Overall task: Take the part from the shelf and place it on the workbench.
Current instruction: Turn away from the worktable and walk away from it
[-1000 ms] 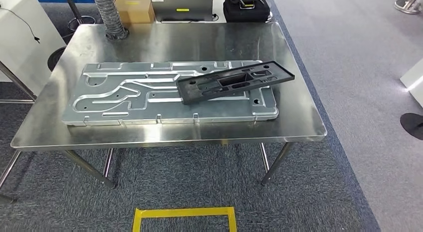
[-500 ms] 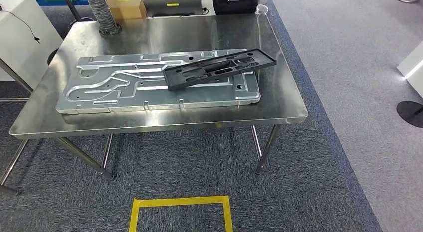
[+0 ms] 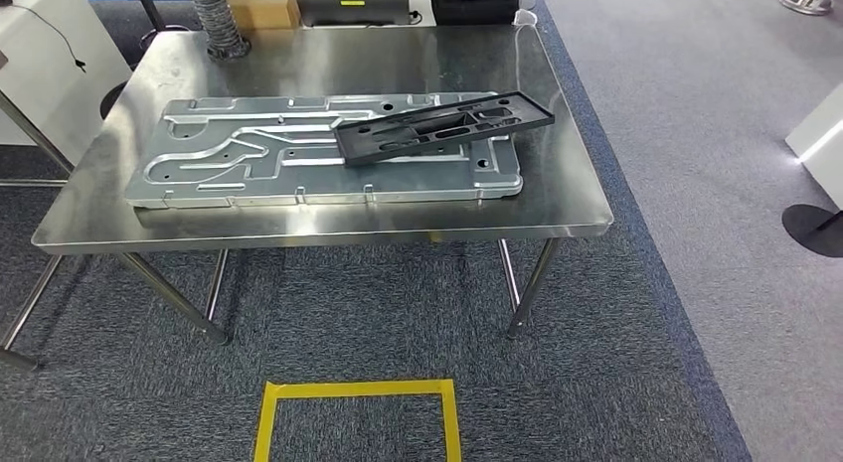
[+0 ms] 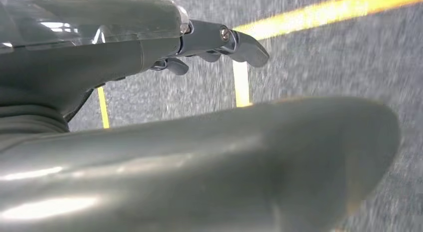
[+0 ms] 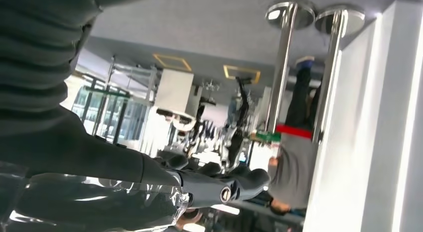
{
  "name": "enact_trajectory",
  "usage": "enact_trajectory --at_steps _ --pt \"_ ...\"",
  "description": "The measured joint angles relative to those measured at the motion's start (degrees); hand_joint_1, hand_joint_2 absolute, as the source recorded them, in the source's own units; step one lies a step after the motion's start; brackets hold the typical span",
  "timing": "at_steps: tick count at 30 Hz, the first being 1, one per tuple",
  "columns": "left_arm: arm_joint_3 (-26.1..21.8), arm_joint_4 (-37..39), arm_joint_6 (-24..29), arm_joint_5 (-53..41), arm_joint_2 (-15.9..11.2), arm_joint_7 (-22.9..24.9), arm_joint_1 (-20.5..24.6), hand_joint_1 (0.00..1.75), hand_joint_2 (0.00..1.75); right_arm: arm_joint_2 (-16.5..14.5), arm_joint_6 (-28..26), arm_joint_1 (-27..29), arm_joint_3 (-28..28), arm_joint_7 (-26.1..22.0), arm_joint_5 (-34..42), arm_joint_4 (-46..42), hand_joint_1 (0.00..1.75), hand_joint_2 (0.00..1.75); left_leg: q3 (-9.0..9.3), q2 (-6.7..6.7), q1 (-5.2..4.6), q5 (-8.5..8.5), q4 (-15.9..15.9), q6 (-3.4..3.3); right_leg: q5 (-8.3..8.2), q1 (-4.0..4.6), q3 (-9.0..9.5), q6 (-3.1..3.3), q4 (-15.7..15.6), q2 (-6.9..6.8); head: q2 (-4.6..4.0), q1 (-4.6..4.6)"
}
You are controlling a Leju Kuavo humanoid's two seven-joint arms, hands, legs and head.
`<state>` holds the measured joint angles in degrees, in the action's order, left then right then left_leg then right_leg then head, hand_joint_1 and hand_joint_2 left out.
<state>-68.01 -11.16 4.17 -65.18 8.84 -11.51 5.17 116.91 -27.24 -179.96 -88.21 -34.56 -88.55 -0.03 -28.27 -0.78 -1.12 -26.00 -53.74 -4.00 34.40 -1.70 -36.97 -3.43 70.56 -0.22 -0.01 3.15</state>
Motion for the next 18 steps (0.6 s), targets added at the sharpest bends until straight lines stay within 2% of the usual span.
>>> enact_trajectory --at_steps 1,2,3,4,5,6,8,10,11,12,14,15,16,17,18 --pt "0.01 0.01 -0.02 0.1 0.05 0.06 -0.05 0.0 0.0 0.15 -0.01 0.0 -0.12 -0.01 0.0 0.04 0.0 1.75 -0.39 -0.01 0.15 0.02 -0.39 0.18 -0.32 -0.49 -0.04 -0.5 0.61 -0.02 0.0 0.0" --pt "0.01 0.01 -0.04 0.2 0.1 0.12 -0.08 0.0 0.0 0.23 -0.07 0.01 -0.21 -0.02 0.0 0.05 0.0 1.75 -0.81 -0.03 0.37 -0.08 -0.99 0.45 -1.7 -0.98 1.08 -1.02 -1.17 -0.05 0.0 0.0" --pt "0.02 0.01 0.01 0.31 0.15 0.14 -0.07 0.0 0.0 0.28 -0.25 0.08 -0.31 0.03 0.01 0.07 0.0 1.75 -1.29 -0.03 0.62 -0.3 -1.8 0.81 -3.57 -1.48 3.13 -1.59 -4.82 -0.08 -0.01 0.0" --pt "0.02 0.01 0.12 0.38 0.08 0.14 -0.02 0.0 0.0 0.49 -0.47 0.21 -0.38 0.15 -0.01 0.09 0.0 1.75 -1.78 0.03 0.79 -0.57 -2.63 1.27 -4.72 -1.75 5.05 -2.03 -8.35 0.01 -0.01 0.0" --pt "0.02 0.02 0.26 0.43 0.01 0.13 0.06 0.0 0.0 0.44 -0.74 0.58 -0.44 0.39 -0.01 0.04 0.0 1.75 -2.25 0.1 0.88 -0.87 -3.51 1.77 -5.49 -1.78 6.43 -1.96 -11.17 0.21 -0.01 0.0" --pt "0.02 0.03 0.42 0.47 -0.07 0.12 0.11 0.0 0.0 0.54 -0.96 1.32 -0.49 0.78 -0.01 0.07 0.0 1.75 -2.6 0.2 0.84 -1.06 -4.13 2.24 -5.6 -1.69 7.02 -1.58 -12.56 0.34 -0.01 0.02" --pt "0.02 0.04 0.58 0.47 -0.13 0.34 0.0 0.0 0.0 0.46 -1.88 4.38 -0.56 2.51 -0.01 0.1 0.0 1.75 -2.87 0.46 0.71 -1.12 -4.65 2.83 -5.35 -1.35 6.63 -0.23 -12.46 0.44 -0.01 0.05" --pt "0.03 0.03 0.64 0.19 -0.12 1.02 -0.32 0.0 0.0 0.29 -5.58 12.61 -0.63 5.32 -0.01 -0.54 0.0 1.75 -3.16 0.88 0.73 -1.6 -5.23 3.27 -5.2 -1.47 6.48 0.58 -12.08 -0.22 -0.01 0.09" --pt "0.04 0.03 0.66 0.0 -0.13 1.39 -0.55 0.0 0.0 0.04 -7.76 18.12 -0.66 6.45 0.0 -1.46 0.0 1.75 -3.66 0.96 0.77 -2.77 -6.57 3.47 -5.21 -1.5 6.46 0.99 -12.02 -0.53 -0.01 0.11" --pt "0.07 0.03 0.67 -0.14 -0.14 1.72 -0.81 0.0 0.0 -0.21 -9.46 23.2 -0.68 7.16 0.01 -2.58 0.0 1.75 -4.55 0.99 0.87 -4.64 -8.97 3.64 -5.28 -1.46 6.35 1.41 -12.0 -0.83 -0.01 0.11" --pt "0.23 0.03 0.74 -0.29 -0.2 2.12 -1.27 0.0 0.0 -0.59 -9.94 28.38 -0.71 8.14 0.0 -4.06 0.0 1.75 -7.12 0.82 1.09 -9.05 -16.21 3.59 -5.69 -0.96 5.77 2.2 -11.99 -0.67 -0.01 0.13" --pt "0.36 0.03 0.81 -0.44 -0.22 2.25 -1.38 0.0 0.0 -0.6 -8.93 27.81 -0.72 8.98 0.04 -4.04 0.0 1.75 -8.23 0.81 1.18 -10.42 -19.41 3.39 -5.93 -0.57 5.4 2.51 -11.99 -0.33 0.0 0.14" --pt "0.47 0.03 0.85 -0.62 -0.25 2.28 -1.39 0.0 0.0 -0.5 -6.57 25.47 -0.7 10.35 0.52 -3.68 0.0 1.75 -8.64 0.83 1.16 -10.69 -21.01 3.07 -6.16 -0.17 5.08 2.76 -11.98 0.16 0.01 0.14" --pt "0.58 0.03 0.86 -0.81 -0.25 2.25 -1.31 0.0 0.0 -0.29 -2.13 21.94 -0.47 11.99 1.92 -3.21 0.0 1.75 -8.13 0.86 1.01 -9.91 -20.61 2.65 -6.35 0.2 4.87 2.91 -11.98 0.69 0.0 0.14" --pt "0.66 0.03 0.78 -0.97 -0.25 2.16 -1.15 0.0 0.0 -0.05 4.65 17.86 0.32 13.71 4.18 -2.74 0.0 1.75 -6.6 0.89 0.71 -8.24 -18.0 2.11 -6.52 0.52 4.79 3.0 -11.98 1.2 0.0 0.14"
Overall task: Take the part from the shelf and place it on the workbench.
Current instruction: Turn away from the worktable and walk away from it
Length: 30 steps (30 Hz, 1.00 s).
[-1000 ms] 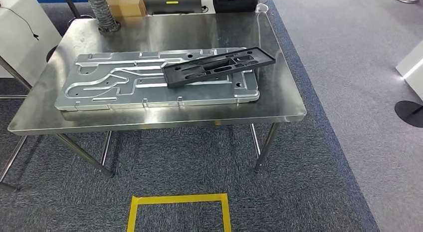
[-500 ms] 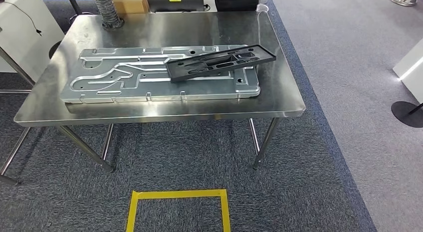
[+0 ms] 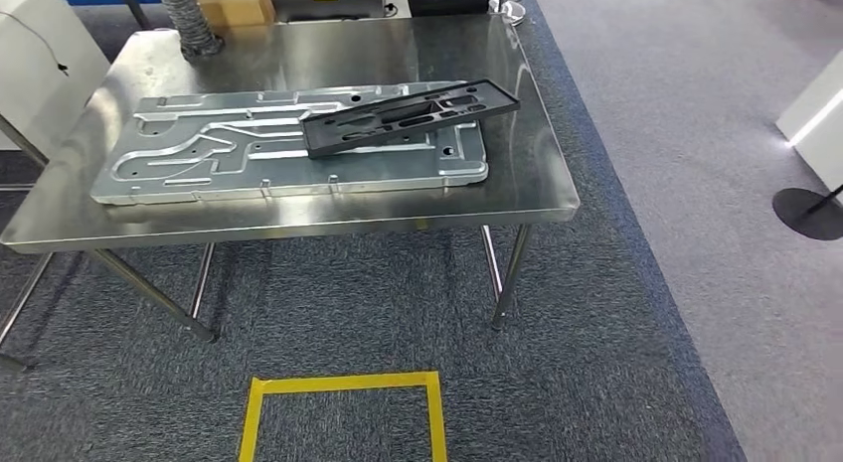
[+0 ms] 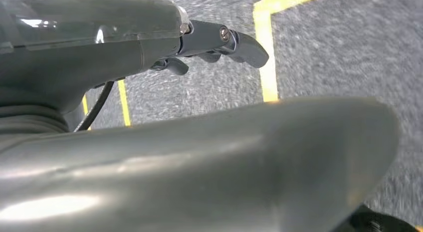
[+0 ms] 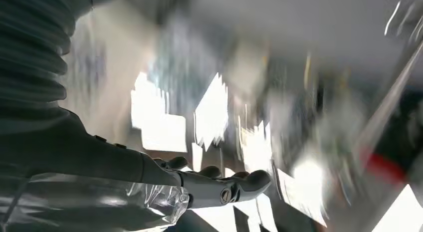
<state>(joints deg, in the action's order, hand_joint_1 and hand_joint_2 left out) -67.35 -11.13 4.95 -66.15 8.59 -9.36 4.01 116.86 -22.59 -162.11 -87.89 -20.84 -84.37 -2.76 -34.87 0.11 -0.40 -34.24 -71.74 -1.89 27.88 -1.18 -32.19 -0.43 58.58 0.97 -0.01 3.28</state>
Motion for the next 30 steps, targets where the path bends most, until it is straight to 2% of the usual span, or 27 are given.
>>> enact_trajectory --at_steps 1,2,3,4,5,6,8,10,12,13,14,15,17,18,19,21,23,24,25,27,28,29,30 --pt "0.08 0.0 -0.1 -0.1 0.0 -0.17 0.22 0.0 0.0 0.19 8.76 -3.52 1.53 1.29 2.35 0.37 0.0 1.75 2.12 0.01 -0.43 1.95 3.94 -0.7 -0.13 0.2 0.01 0.01 0.0 0.4 0.0 0.0" --pt "0.16 0.0 -0.17 -0.16 -0.05 -0.35 0.49 0.0 0.0 0.35 17.57 -6.18 3.5 1.94 3.96 0.67 0.0 1.75 4.09 -0.01 -0.87 3.33 7.89 -1.38 -0.23 0.38 0.04 -0.07 0.05 0.64 -0.01 -0.01" --pt "0.22 0.0 -0.2 -0.2 -0.1 -0.52 0.75 0.0 0.0 0.4 25.16 -8.29 5.68 2.11 4.5 0.89 0.0 1.75 5.56 -0.07 -1.18 4.15 11.08 -1.77 -0.37 0.48 -0.02 -0.26 0.12 0.82 0.0 -0.01" --pt "0.25 0.0 -0.2 -0.21 -0.15 -0.66 0.94 0.0 0.0 0.4 30.13 -9.94 7.68 1.9 4.01 1.07 0.0 1.75 6.25 -0.12 -1.43 4.4 12.91 -1.96 -0.55 0.44 -0.18 -0.54 0.14 0.95 0.0 -0.01" --pt "0.26 0.0 -0.19 -0.21 -0.2 -0.74 1.08 0.0 0.0 0.41 31.9 -11.34 9.25 1.76 3.24 1.21 0.0 1.75 6.35 -0.14 -1.56 4.32 13.61 -1.99 -0.77 0.35 -0.35 -0.9 0.11 1.02 -0.01 -0.01" --pt "0.27 0.0 -0.16 -0.25 -0.19 -0.84 1.12 0.0 0.0 0.37 31.21 -12.48 10.61 1.7 2.63 1.32 0.0 1.75 6.31 -0.13 -1.61 4.61 14.08 -1.99 -1.03 0.21 -0.5 -1.33 -0.05 1.08 0.0 -0.01" --pt "0.26 0.0 -0.08 -0.35 -0.16 -1.02 1.06 0.0 0.0 0.32 25.32 -14.12 12.75 1.82 1.45 1.52 0.0 1.75 6.47 -0.07 -1.52 5.71 15.2 -2.33 -0.57 -0.13 -0.91 -1.95 0.61 0.64 -0.01 -0.02" --pt "0.25 0.0 0.04 -0.42 -0.15 -1.14 1.02 0.0 0.0 0.1 17.53 -14.97 14.27 2.63 -0.79 1.64 0.0 1.75 6.44 -0.06 -1.23 6.69 16.08 -2.54 2.43 -0.28 -2.79 -2.4 4.84 -0.03 -0.01 -0.02" --pt "0.25 0.0 0.15 -0.42 0.02 -1.2 0.96 0.0 0.0 0.13 8.41 -13.17 13.88 4.01 -3.24 1.8 0.0 1.75 5.92 0.21 -1.13 7.02 16.1 -2.6 6.04 -0.53 -5.55 -3.02 11.58 -0.35 -0.01 -0.02" --pt "0.25 0.0 0.2 -0.37 0.15 -1.3 0.77 0.0 0.0 0.28 4.48 -12.58 12.41 5.4 -3.66 1.92 0.0 1.75 5.73 0.3 -1.09 7.07 15.98 -2.54 6.67 -0.75 -6.28 -3.36 13.71 -0.41 -0.01 -0.02" --pt "0.25 0.0 0.26 -0.29 0.28 -1.4 0.52 0.0 0.0 0.42 2.38 -12.8 10.54 7.27 -3.19 2.05 0.0 1.75 5.59 0.29 -1.03 7.05 15.76 -2.4 6.24 -0.97 -6.15 -3.68 13.94 -0.49 0.0 -0.02" --pt "0.25 0.0 0.3 -0.23 0.36 -1.51 0.38 0.0 0.0 0.47 3.03 -13.73 8.99 9.54 -1.93 2.15 0.0 1.75 5.46 0.16 -0.92 6.93 15.42 -2.18 4.7 -1.2 -4.86 -4.02 11.71 -0.64 0.0 -0.02" --pt "0.26 0.0 0.34 -0.25 0.39 -1.6 0.51 0.0 0.0 0.58 10.88 -15.61 7.94 13.81 0.47 2.3 0.0 1.75 5.05 -0.23 -0.78 6.44 14.43 -1.51 1.55 -1.53 -0.88 -4.47 4.17 -0.78 -0.01 -0.02" --pt "0.27 0.0 0.38 -0.31 0.4 -1.55 0.73 0.0 0.0 0.57 15.61 -15.82 8.18 15.06 0.74 2.37 0.0 1.75 4.78 -0.28 -0.8 6.17 13.94 -1.14 0.68 -1.56 0.57 -4.21 1.31 -0.66 -0.01 -0.02" --pt "0.27 0.0 0.44 -0.38 0.4 -1.5 0.87 0.0 0.0 0.65 19.39 -16.11 8.41 15.93 0.09 2.5 0.0 1.75 4.58 -0.3 -0.9 5.98 13.62 -0.83 0.57 -1.5 1.17 -3.79 -0.02 -0.45 -0.01 -0.02" --pt "0.27 0.0 0.6 -0.52 0.38 -1.27 0.95 0.0 0.0 0.65 23.19 -16.7 8.48 17.06 -2.24 2.72 0.0 1.75 4.47 -0.3 -1.06 5.9 13.48 -0.39 0.65 -1.38 1.02 -2.71 -0.07 -0.21 -0.01 -0.02" --pt "0.27 0.0 0.76 -0.72 0.32 -1.07 0.96 0.0 0.0 0.56 25.05 -16.98 8.73 18.06 -3.81 2.8 0.0 1.75 4.33 -0.28 -0.99 5.36 12.9 0.12 0.48 -1.54 0.91 -2.03 -0.1 -0.39 -0.01 -0.02" --pt "0.27 0.0 0.82 -0.81 0.29 -1.0 0.96 0.0 0.0 0.46 25.56 -17.1 8.96 18.38 -4.09 2.79 0.0 1.75 3.79 -0.25 -0.89 4.31 11.54 0.42 0.34 -1.6 0.82 -1.68 -0.16 -0.5 -0.01 -0.02" --pt "0.27 0.0 0.86 -0.89 0.27 -0.97 0.98 0.0 0.0 0.37 25.88 -17.21 9.22 18.63 -4.14 2.79 0.0 1.75 2.71 -0.23 -0.76 2.56 8.95 0.72 0.23 -1.58 0.7 -1.39 -0.2 -0.64 0.0 -0.01" --pt "0.27 0.0 0.88 -0.96 0.26 -0.93 0.95 0.0 0.0 0.3 26.13 -17.32 9.64 18.9 -4.17 2.78 0.0 1.75 -0.6 -0.22 -0.56 -1.43 1.46 0.99 0.11 -1.38 0.37 -1.07 -0.17 -0.84 -0.01 -0.01" --pt "0.27 0.0 0.89 -0.96 0.27 -0.92 0.91 0.0 0.0 0.31 26.15 -17.35 9.79 18.96 -4.17 2.78 0.0 1.75 -1.96 -0.22 -0.49 -2.54 -1.65 1.0 0.07 -1.27 0.24 -1.01 -0.15 -0.9 -0.01 -0.01" --pt "0.27 0.0 0.89 -0.96 0.27 -0.91 0.86 0.0 0.0 0.31 26.15 -17.39 9.9 18.98 -4.18 2.78 0.0 1.75 -2.44 -0.22 -0.47 -2.48 -2.89 0.91 0.05 -1.18 0.18 -0.98 -0.14 -0.94 -0.01 -0.01" --pt "0.27 0.0 0.89 -0.96 0.27 -0.9 0.82 0.0 0.0 0.31 26.15 -17.43 10.01 18.99 -4.18 2.78 0.0 1.75 -1.84 -0.22 -0.47 -1.3 -1.88 0.71 0.03 -1.07 0.22 -0.97 -0.14 -0.95 -0.01 -0.01"
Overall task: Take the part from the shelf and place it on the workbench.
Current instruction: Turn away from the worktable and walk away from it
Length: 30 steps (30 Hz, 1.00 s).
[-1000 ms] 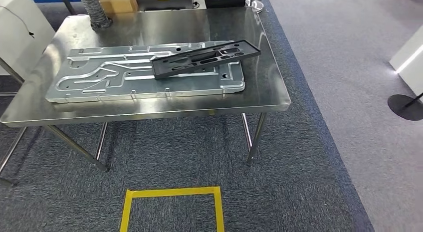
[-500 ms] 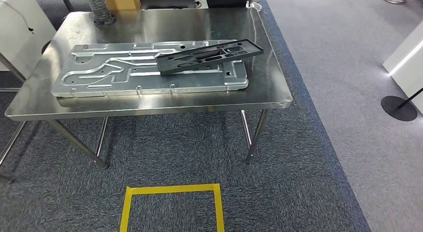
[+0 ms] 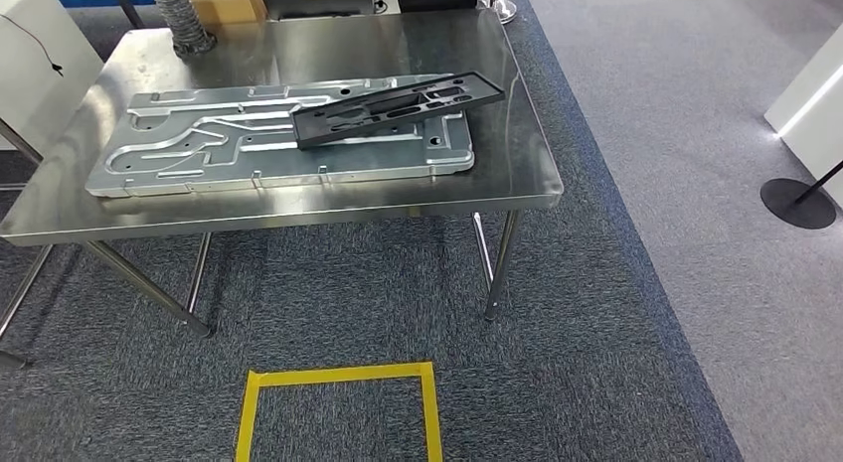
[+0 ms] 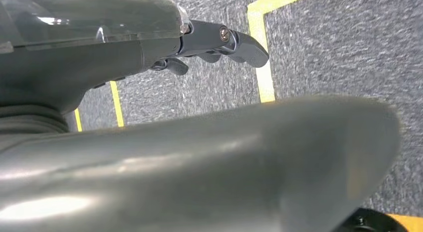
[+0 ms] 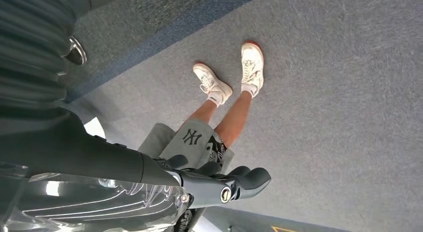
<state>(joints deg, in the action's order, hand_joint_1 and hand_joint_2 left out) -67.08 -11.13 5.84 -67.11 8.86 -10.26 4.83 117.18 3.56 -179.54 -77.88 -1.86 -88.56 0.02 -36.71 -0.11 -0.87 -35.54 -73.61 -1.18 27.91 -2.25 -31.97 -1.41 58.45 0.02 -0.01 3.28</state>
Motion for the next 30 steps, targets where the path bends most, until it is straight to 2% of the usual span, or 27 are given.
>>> enact_trajectory --at_steps 2,4,5,7,9,10,12,13,14,15,16,17,19,20,21,24,26,28,29,30 --pt "0.0 0.0 0.02 0.0 -0.04 0.01 0.01 0.0 0.0 0.02 0.0 -0.09 0.19 0.0 -0.01 0.01 0.0 1.75 3.59 0.0 -0.17 4.01 7.24 -0.86 -0.01 0.21 0.2 -0.03 -0.01 -0.03 0.01 0.0" --pt "0.01 0.0 0.04 -0.01 -0.15 0.01 0.11 0.0 0.0 0.08 0.02 -0.15 0.31 0.01 -0.01 0.03 0.0 1.75 6.47 -0.05 -0.43 6.2 13.68 -1.55 -0.09 0.45 0.15 -0.37 0.05 -0.04 0.0 0.0" --pt "0.01 0.0 0.04 -0.01 -0.2 0.01 0.14 0.0 0.0 0.1 0.04 -0.19 0.33 0.02 -0.01 0.04 0.0 1.75 6.89 -0.08 -0.55 6.36 14.98 -1.67 -0.19 0.46 0.04 -0.66 0.04 -0.04 0.0 0.0" --pt "0.02 0.0 0.04 -0.03 -0.2 0.01 0.14 0.0 0.0 0.03 0.04 -0.25 0.37 -0.07 -0.01 0.04 0.0 1.75 6.91 -0.13 -0.61 6.6 15.64 -1.82 -0.5 0.34 0.0 -1.46 -0.26 -0.03 0.01 0.0" --pt "0.07 0.0 -0.05 -0.39 -0.2 -0.28 0.11 0.0 0.0 -0.05 -0.5 -0.28 0.21 -2.4 -0.01 0.04 0.0 1.75 7.25 -0.18 -0.45 7.35 16.62 -2.41 0.19 0.16 -0.33 -2.03 0.51 -0.02 0.0 0.0" --pt "0.16 0.0 -0.13 -0.65 -0.21 -0.48 0.15 0.0 0.0 -0.12 -1.63 -0.28 -0.24 -4.66 -0.01 0.03 0.0 1.75 7.38 -0.23 -0.34 7.72 17.05 -2.68 1.44 0.15 -1.14 -2.21 2.3 -0.01 0.0 0.0" --pt "0.34 0.0 -0.35 -1.14 -0.24 -0.78 0.21 0.0 0.0 -0.18 -6.12 -0.15 -2.37 -9.63 -0.01 0.01 0.0 1.75 7.27 -0.3 -0.33 8.01 17.23 -2.97 5.07 0.16 -4.11 -2.54 8.87 0.0 0.01 0.0" --pt "0.4 0.0 -0.47 -1.28 -0.25 -0.77 0.2 0.0 0.0 -0.11 -9.37 0.1 -3.81 -11.61 -0.01 0.01 0.0 1.75 7.16 -0.31 -0.36 8.03 17.17 -3.02 6.38 0.16 -5.56 -2.71 12.15 0.0 0.01 0.0" --pt "0.42 0.0 -0.61 -1.41 -0.25 -0.74 0.14 0.0 0.0 -0.03 -12.9 0.41 -5.18 -13.17 -0.01 0.02 0.0 1.75 7.09 -0.31 -0.39 8.02 17.08 -3.04 6.72 0.1 -6.35 -2.87 14.06 -0.01 0.0 0.0" --pt "0.43 0.0 -0.73 -1.56 -0.25 -0.67 0.06 0.0 0.0 0.04 -16.44 0.71 -6.29 -14.47 -0.01 0.03 0.0 1.75 7.06 -0.29 -0.4 7.98 16.95 -3.01 5.94 0.02 -6.14 -2.98 13.83 -0.02 -0.01 0.0" --pt "0.45 0.0 -0.82 -1.69 -0.25 -0.61 0.01 0.0 0.0 0.04 -19.77 0.93 -7.06 -15.48 -0.01 0.02 0.0 1.75 7.05 -0.28 -0.4 7.9 16.76 -2.95 4.35 -0.04 -4.98 -3.04 11.62 -0.03 -0.01 0.0" --pt "0.47 0.0 -0.9 -1.81 -0.25 -0.54 0.0 0.0 0.0 0.01 -22.51 1.07 -7.67 -16.2 -0.01 0.02 0.0 1.75 7.05 -0.26 -0.4 7.76 16.52 -2.8 2.38 -0.11 -3.04 -3.07 7.82 -0.04 -0.01 0.0" --pt "0.51 0.0 -1.07 -1.91 -0.22 -0.35 0.1 0.0 0.0 -0.11 -25.54 1.29 -8.59 -16.97 -0.01 -0.01 0.0 1.75 6.86 -0.2 -0.56 7.41 15.97 -2.32 0.26 0.13 0.08 -2.64 1.41 0.04 -0.01 0.0" --pt "0.53 0.0 -1.15 -1.93 -0.2 -0.26 0.14 0.0 0.0 -0.14 -26.18 1.41 -8.98 -17.18 -0.01 -0.01 0.0 1.75 6.74 -0.17 -0.63 7.3 15.78 -2.03 0.01 0.3 0.75 -2.24 -0.12 0.1 -0.01 0.0" --pt "0.55 0.0 -1.21 -1.93 -0.19 -0.2 0.15 0.0 0.0 -0.16 -26.55 1.49 -9.3 -17.3 -0.01 -0.01 0.0 1.75 6.63 -0.14 -0.67 7.26 15.7 -1.78 0.18 0.5 0.78 -1.81 -0.39 0.18 0.0 -0.01" --pt "0.67 0.0 -1.16 -1.94 -0.2 -0.17 0.16 0.0 0.0 -0.13 -27.14 1.66 -9.97 -17.5 -0.01 0.0 0.0 1.75 6.45 -0.11 -0.54 6.68 15.06 -0.82 -0.19 0.32 0.68 -0.65 -0.64 0.16 0.01 -0.01" --pt "0.81 0.0 -1.04 -1.94 -0.21 -0.17 0.2 0.0 0.0 -0.14 -27.64 1.68 -10.3 -17.63 -0.01 0.0 0.0 1.75 5.01 -0.06 -0.33 4.11 11.46 -0.12 -0.4 0.15 0.62 -0.07 -0.83 0.05 0.0 0.0" --pt "0.89 0.0 -0.98 -1.97 -0.2 -0.17 0.17 0.0 0.0 -0.14 -29.27 1.67 -10.54 -18.24 -0.01 0.0 0.0 1.75 1.61 -0.04 -0.04 0.08 3.77 0.27 -0.47 0.19 0.38 0.18 -0.82 0.0 0.0 0.0" --pt "0.9 0.0 -0.98 -1.98 -0.19 -0.2 0.12 0.0 0.0 -0.14 -30.58 1.6 -10.61 -18.86 -0.01 0.0 0.0 1.75 0.24 -0.04 0.08 -1.0 0.7 0.34 -0.52 0.2 0.28 0.2 -0.81 -0.01 0.0 0.0" --pt "0.89 0.0 -0.99 -1.96 -0.19 -0.31 0.06 0.0 0.0 -0.14 -32.02 1.41 -10.68 -19.78 0.07 -0.01 0.0 1.75 -0.49 -0.04 0.18 -1.21 -1.05 0.35 -0.57 0.23 0.21 0.2 -0.8 -0.01 0.01 0.0"
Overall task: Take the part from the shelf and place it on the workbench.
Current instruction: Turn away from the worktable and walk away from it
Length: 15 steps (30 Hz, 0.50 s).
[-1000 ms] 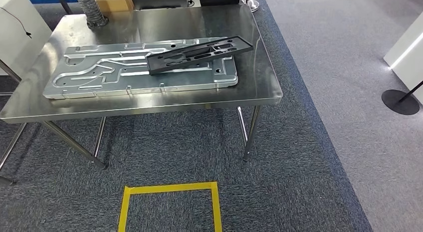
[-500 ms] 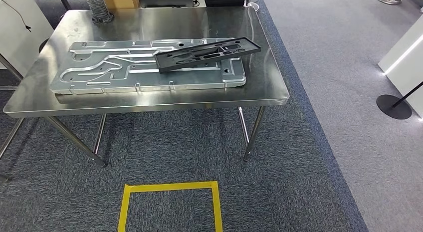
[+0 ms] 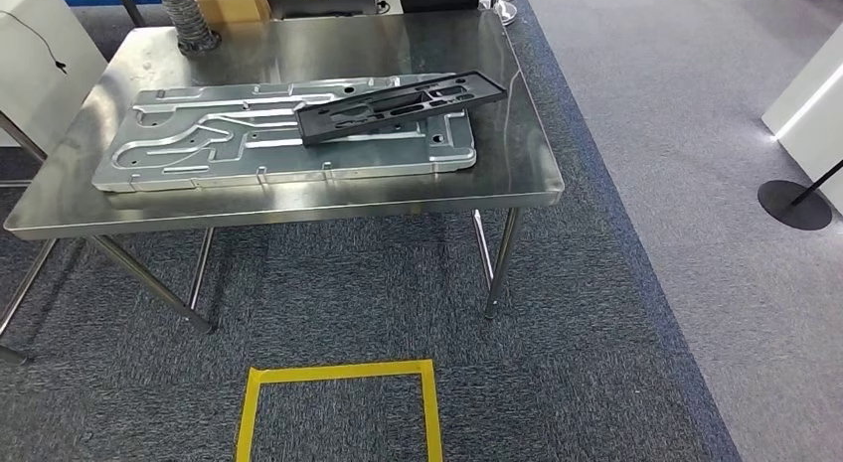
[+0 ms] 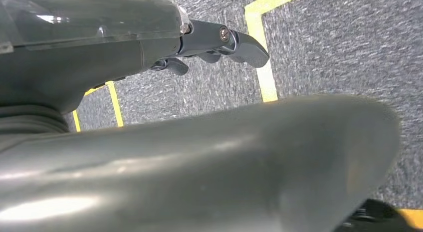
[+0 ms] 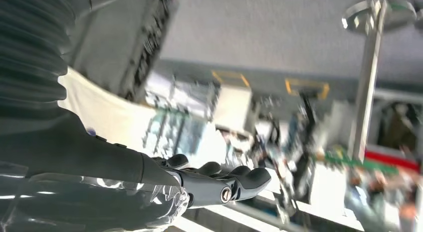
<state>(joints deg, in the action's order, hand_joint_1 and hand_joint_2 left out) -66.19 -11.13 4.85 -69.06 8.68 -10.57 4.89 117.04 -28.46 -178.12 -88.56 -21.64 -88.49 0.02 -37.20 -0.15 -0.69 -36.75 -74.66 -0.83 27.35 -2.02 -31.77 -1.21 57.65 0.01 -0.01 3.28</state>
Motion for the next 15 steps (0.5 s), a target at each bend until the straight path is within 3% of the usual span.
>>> enact_trajectory --at_steps 1,3,5,9,11,14,15 --pt "-0.01 0.0 -0.01 0.05 0.01 -0.19 -0.05 0.0 0.0 -0.01 -0.82 -0.25 -0.04 -1.15 0.24 -0.15 0.0 1.75 0.59 0.0 0.06 1.15 1.03 -0.09 -0.05 0.04 0.01 -0.03 0.0 0.02 -0.01 0.0" --pt "-0.02 0.0 0.0 0.32 -0.01 -0.77 -0.04 0.0 0.0 -0.04 0.54 -0.72 -0.09 -4.16 1.45 -1.83 0.0 1.75 4.42 0.0 -0.04 5.17 8.49 -0.71 -0.12 0.1 0.15 -0.18 0.01 0.06 0.0 -0.01" --pt "-0.03 0.0 0.01 0.58 -0.06 -1.36 0.1 0.0 0.0 -0.13 5.9 -0.92 -0.14 -7.64 3.77 -6.19 0.0 1.75 7.61 -0.08 -0.36 7.42 15.31 -1.37 -0.21 0.18 0.14 -0.67 0.11 0.05 0.0 -0.01" --pt "-0.15 0.0 0.01 0.87 -0.09 -1.75 0.09 0.0 0.0 -0.61 19.54 -1.3 -0.18 -13.61 9.58 -18.91 0.0 1.75 8.07 -0.18 -0.83 8.22 17.59 -2.52 -0.45 -0.27 -0.15 -2.22 0.18 0.02 -0.01 -0.01" --pt "-0.34 0.0 0.02 1.09 -0.07 -1.75 0.15 0.0 0.0 -0.86 24.35 -1.35 -0.2 -15.63 12.18 -25.1 0.0 1.75 8.14 -0.26 -0.68 8.97 18.32 -3.17 1.51 -0.36 -1.37 -2.56 2.96 0.02 -0.01 -0.01" --pt "-0.61 0.0 0.04 1.32 0.05 -1.76 0.1 0.0 0.0 -0.9 30.44 -1.33 -0.26 -16.38 14.7 -32.89 0.0 1.75 7.72 -0.3 -0.71 9.33 18.43 -3.58 7.02 -0.28 -5.88 -2.86 13.35 0.02 0.0 -0.01" --pt "-0.66 0.0 0.03 1.36 0.11 -1.76 0.02 0.0 0.0 -0.79 33.08 -1.09 -0.31 -16.41 15.64 -35.7 0.0 1.75 7.59 -0.3 -0.75 9.34 18.33 -3.6 7.49 -0.3 -6.57 -2.96 15.25 0.01 0.0 -0.01"
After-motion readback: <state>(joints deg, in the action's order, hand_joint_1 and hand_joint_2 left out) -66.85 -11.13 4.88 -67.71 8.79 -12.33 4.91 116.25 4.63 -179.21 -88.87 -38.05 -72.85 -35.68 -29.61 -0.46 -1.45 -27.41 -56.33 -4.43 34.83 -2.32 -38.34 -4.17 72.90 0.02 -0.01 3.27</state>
